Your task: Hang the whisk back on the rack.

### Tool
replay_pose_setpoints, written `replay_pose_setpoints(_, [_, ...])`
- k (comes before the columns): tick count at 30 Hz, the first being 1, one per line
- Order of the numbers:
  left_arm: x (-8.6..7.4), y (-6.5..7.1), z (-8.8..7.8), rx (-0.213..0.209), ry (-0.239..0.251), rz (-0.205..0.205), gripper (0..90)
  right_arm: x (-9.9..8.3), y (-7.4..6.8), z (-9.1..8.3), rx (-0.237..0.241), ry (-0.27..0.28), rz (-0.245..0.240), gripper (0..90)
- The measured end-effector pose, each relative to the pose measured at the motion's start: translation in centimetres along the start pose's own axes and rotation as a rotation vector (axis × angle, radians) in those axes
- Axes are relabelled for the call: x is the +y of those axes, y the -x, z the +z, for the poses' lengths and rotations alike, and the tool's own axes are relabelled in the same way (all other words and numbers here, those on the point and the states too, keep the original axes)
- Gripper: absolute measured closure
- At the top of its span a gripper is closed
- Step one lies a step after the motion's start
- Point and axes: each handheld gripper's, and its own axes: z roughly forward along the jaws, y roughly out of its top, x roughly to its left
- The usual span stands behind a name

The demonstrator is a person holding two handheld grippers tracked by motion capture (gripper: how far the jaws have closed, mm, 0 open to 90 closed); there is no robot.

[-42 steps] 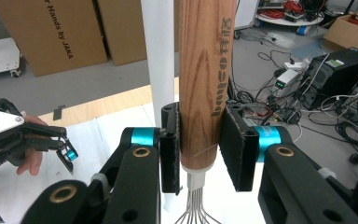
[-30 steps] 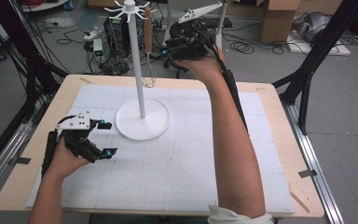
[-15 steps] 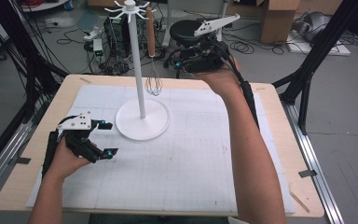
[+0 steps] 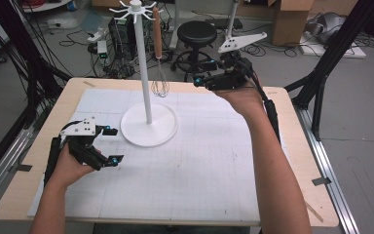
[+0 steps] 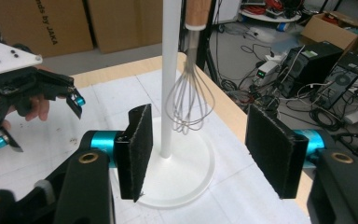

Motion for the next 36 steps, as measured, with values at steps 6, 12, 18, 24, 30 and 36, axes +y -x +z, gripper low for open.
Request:
replay_pose_setpoints(6, [0.0, 0.0, -0.1, -0.001, -0.001, 0.004, 1.7, -2.0, -0.3, -0.7, 0.002, -0.002, 0.017, 35.3])
replay_pose_setpoints(12, [0.0, 0.0, 0.0, -0.003, 0.000, 0.001, 1.6, -4.6, -1.0, -1.1, 0.025, 0.024, 0.046, 30.5])
replay_pose_setpoints(18, [0.1, 0.1, -0.1, -0.004, 0.006, 0.003, 1.6, -7.2, -1.6, -1.4, 0.016, 0.029, 0.062, 25.8])
replay_pose_setpoints(24, [0.0, 0.1, 0.0, -0.005, 0.007, 0.001, 1.6, -10.1, -2.3, -1.6, -0.006, 0.019, 0.080, 21.1])
replay_pose_setpoints(30, [0.0, 0.1, 0.1, -0.006, 0.002, -0.001, 1.6, -12.8, -2.6, -1.8, -0.023, 0.034, 0.119, 17.8])
replay_pose_setpoints(36, [0.0, 0.2, 0.1, -0.006, 0.004, -0.001, 1.6, -15.1, -3.1, -1.9, -0.041, 0.045, 0.145, 15.5])
